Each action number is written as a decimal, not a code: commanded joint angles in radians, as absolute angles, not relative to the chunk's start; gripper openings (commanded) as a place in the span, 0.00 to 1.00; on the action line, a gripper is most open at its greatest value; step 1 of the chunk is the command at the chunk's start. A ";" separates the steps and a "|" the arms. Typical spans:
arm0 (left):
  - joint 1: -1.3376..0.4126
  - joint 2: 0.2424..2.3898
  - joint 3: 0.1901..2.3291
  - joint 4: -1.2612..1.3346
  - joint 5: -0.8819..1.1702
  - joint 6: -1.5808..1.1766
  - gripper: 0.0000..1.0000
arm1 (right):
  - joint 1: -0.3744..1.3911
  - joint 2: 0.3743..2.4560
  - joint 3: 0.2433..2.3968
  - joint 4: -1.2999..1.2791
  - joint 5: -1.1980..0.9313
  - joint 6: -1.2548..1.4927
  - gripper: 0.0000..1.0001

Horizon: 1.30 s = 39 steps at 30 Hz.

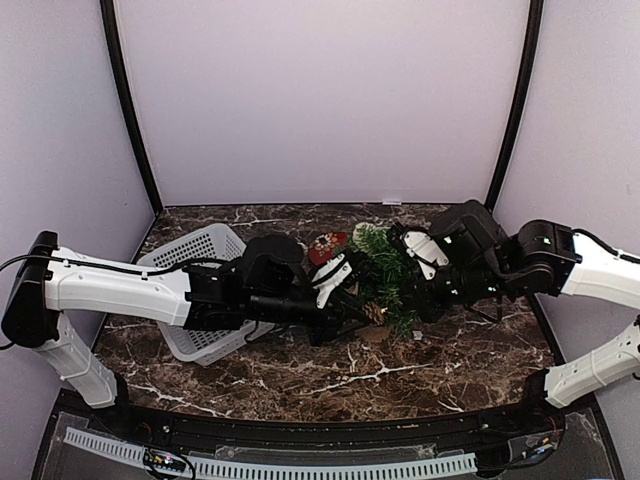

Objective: Decorate the small christmas tree

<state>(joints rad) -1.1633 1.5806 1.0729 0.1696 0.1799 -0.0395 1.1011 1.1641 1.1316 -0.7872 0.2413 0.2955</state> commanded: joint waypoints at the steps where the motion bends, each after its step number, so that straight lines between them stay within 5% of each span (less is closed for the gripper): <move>1: -1.163 1.578 1.087 0.181 0.196 -0.046 0.29 | 1.096 1.122 1.136 -0.763 0.243 0.299 0.00; 30: -1.140 1.652 1.084 0.159 0.135 -0.167 0.29 | 1.097 1.172 1.141 -0.777 0.283 0.308 0.00; 39: -1.140 1.608 1.050 0.220 0.142 -0.159 0.39 | 1.096 1.159 1.143 -0.774 0.279 0.309 0.04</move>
